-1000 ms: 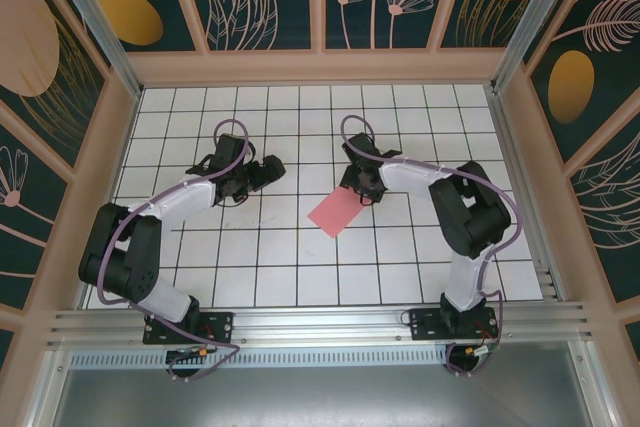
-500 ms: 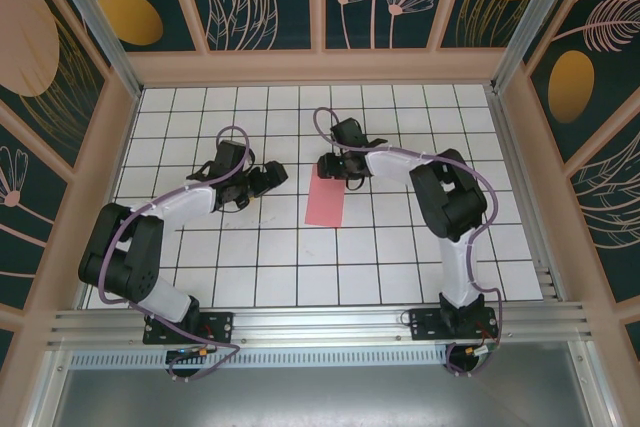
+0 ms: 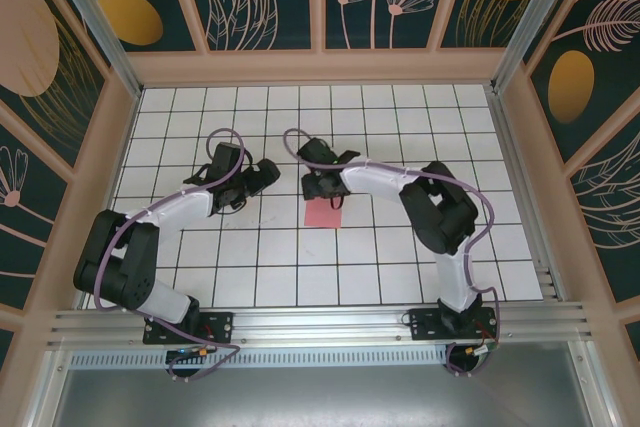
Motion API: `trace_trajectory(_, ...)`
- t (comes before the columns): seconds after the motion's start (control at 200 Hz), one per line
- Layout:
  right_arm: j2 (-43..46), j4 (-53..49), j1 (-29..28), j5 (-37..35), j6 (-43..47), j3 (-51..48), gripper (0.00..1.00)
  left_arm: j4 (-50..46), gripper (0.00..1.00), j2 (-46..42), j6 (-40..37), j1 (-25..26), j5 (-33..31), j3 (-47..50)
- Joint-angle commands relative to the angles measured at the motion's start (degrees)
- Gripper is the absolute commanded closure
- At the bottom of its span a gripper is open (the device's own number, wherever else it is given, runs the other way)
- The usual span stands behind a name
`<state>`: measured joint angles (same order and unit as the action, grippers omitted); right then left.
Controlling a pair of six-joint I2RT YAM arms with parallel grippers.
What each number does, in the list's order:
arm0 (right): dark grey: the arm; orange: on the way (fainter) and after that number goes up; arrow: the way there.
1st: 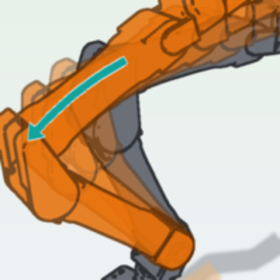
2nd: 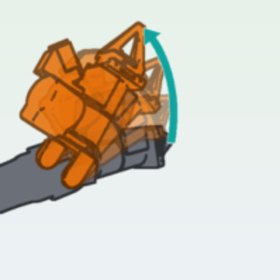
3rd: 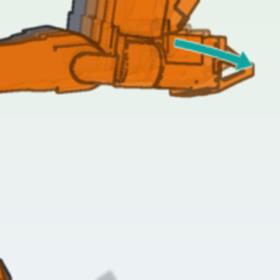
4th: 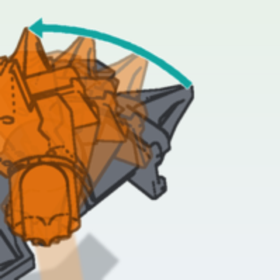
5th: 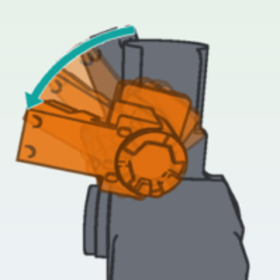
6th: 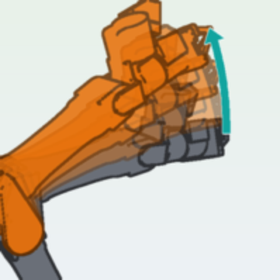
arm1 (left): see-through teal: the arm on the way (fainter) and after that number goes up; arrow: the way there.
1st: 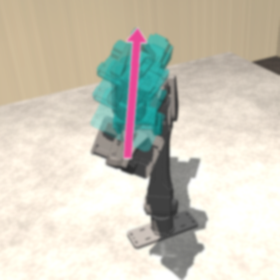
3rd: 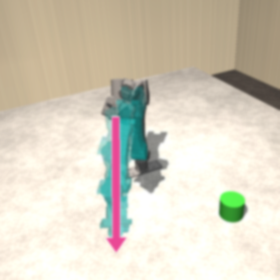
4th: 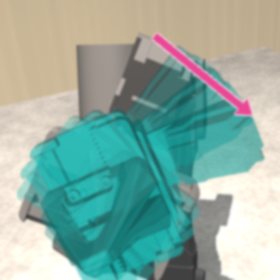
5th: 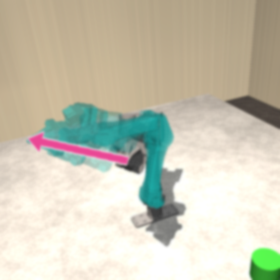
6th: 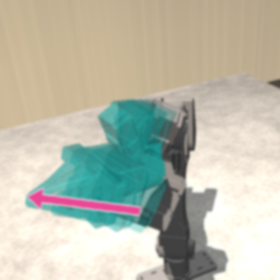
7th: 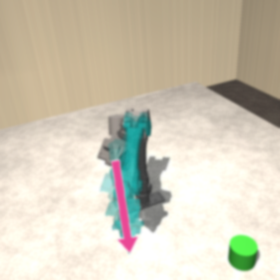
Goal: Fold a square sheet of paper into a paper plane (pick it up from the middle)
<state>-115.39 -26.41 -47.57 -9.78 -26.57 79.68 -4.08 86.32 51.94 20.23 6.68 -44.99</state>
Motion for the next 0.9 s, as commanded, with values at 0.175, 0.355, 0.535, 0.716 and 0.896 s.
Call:
trace_trajectory(0.175,-0.19,-6.38,-5.44,-1.70,-4.51,1.08,0.19,-2.27,0.01,-1.48,1.43,-0.80,-3.73,1.22)
trace_trajectory(0.355,1.29,-7.00,-5.86,-1.43,-4.37,-0.33,0.17,-2.26,0.01,-1.71,1.37,-0.96,-4.04,1.53)
trace_trajectory(0.535,0.84,-8.06,-5.95,0.97,-4.67,-1.22,0.16,-2.20,0.01,-1.24,1.35,-0.97,-4.03,1.57)
trace_trajectory(0.716,0.96,-8.43,-5.95,1.04,-5.36,-2.79,0.16,-2.16,0.02,-0.75,1.38,-0.90,-4.03,1.53)
trace_trajectory(0.896,-0.55,-8.14,-5.69,2.96,-5.49,-3.65,0.16,-2.01,0.02,-0.10,1.47,-0.90,-3.44,1.31)
